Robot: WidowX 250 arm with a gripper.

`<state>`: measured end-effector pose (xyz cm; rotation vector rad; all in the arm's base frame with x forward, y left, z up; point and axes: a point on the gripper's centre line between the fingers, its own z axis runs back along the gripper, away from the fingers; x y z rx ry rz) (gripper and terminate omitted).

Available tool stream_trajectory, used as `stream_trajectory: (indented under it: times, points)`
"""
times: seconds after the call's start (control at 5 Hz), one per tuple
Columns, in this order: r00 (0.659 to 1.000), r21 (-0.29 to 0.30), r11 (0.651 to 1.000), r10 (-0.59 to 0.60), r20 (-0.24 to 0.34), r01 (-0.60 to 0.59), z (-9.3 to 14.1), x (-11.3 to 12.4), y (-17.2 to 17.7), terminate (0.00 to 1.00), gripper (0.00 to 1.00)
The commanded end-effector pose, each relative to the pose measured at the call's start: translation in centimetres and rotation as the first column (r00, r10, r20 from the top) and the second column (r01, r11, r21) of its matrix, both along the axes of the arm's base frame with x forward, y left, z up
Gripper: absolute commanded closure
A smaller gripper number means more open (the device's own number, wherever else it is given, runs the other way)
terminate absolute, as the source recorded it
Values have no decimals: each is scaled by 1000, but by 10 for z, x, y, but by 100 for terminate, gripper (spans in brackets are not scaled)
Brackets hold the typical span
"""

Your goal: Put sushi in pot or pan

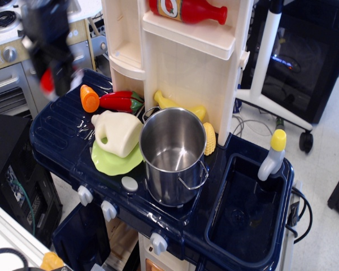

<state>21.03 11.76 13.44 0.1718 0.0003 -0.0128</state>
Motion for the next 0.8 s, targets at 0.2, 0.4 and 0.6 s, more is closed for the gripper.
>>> stream_trajectory:
  times: [0.2, 0.4, 0.6]
  points:
    - [993, 32, 993, -114, -18, 114, 19, 22, -130, 0, 100]
    - [994, 29, 994, -108, 2, 108, 19, 23, -139, 0, 100]
    - [994, 29, 994, -108, 2, 108, 19, 23, -139, 100, 0]
